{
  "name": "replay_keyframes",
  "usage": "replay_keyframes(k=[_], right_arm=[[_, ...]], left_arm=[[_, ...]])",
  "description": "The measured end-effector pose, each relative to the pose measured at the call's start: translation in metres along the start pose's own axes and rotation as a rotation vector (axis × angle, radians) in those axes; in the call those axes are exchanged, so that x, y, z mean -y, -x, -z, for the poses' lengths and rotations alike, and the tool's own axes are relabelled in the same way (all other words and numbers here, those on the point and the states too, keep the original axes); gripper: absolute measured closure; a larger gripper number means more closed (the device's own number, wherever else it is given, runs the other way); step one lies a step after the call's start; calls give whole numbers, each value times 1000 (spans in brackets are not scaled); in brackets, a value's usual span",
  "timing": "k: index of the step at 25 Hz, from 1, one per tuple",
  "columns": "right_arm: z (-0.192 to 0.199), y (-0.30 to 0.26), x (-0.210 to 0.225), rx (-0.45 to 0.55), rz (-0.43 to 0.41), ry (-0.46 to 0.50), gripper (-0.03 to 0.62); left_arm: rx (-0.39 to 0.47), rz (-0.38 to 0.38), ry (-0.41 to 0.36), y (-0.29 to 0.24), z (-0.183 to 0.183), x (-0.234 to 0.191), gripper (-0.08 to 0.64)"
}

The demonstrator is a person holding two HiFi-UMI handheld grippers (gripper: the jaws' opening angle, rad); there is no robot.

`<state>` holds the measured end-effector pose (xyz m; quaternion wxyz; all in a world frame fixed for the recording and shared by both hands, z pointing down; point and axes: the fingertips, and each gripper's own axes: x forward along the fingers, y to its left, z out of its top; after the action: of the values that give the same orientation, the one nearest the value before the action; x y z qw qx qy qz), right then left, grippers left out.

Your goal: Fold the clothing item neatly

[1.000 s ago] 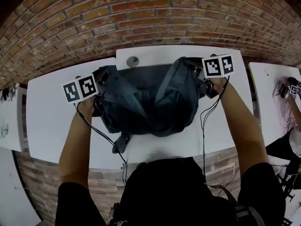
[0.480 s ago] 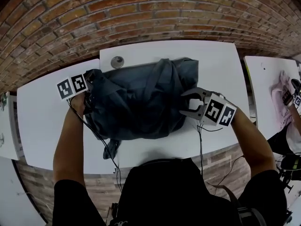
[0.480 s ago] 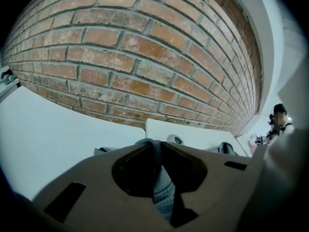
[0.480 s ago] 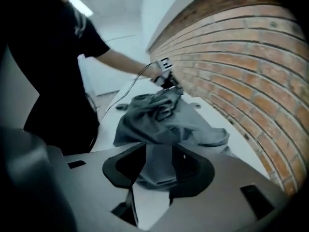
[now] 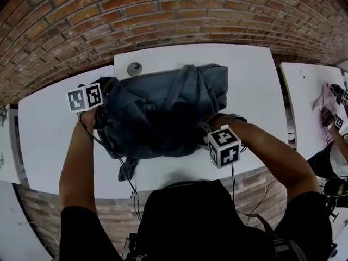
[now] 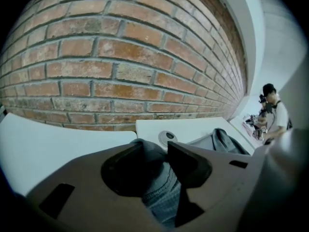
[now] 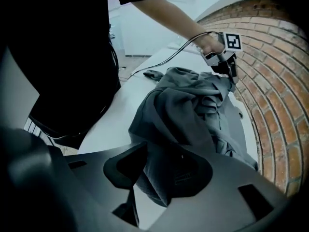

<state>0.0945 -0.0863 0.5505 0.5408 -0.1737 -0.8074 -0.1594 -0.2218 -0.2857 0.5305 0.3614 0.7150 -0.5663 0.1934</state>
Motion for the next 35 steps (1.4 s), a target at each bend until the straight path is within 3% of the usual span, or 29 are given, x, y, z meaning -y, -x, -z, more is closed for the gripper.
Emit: replay_keyframes(k=[1,3,6,10,14,18,23,27,29,32,35], right_arm=[[3,-2,0,-17,2,6,457],[10,-5,2,-40,12,-1,560],[12,-2,5,-16,2,-61,566],[0,18,23,115,11,-221,569],[-3,55,68,342,62,-492,569],[15,104,142,592,184,-835,569],[97,143,232,716,456,-1231,569],[173,149,278,751,627,-1544,569],[192,142,291,725,672,-1591,569],[198,131,304,651,717,-1539,568],[209,131,312,570,821,-1487,550]], left_arm=[[-5,12,-42,3,0,4,405],[-8,16,-111,10,-1,9,383],[24,17,-149,29,-6,9,376],[74,49,-150,62,-9,11,370],[115,98,-162,98,3,26,370],[115,134,-146,120,30,39,370],[84,143,-130,123,63,46,370],[32,169,-115,113,86,54,370],[6,182,-110,105,96,58,370],[-38,178,-96,96,112,58,370],[-72,143,-82,94,125,48,370]])
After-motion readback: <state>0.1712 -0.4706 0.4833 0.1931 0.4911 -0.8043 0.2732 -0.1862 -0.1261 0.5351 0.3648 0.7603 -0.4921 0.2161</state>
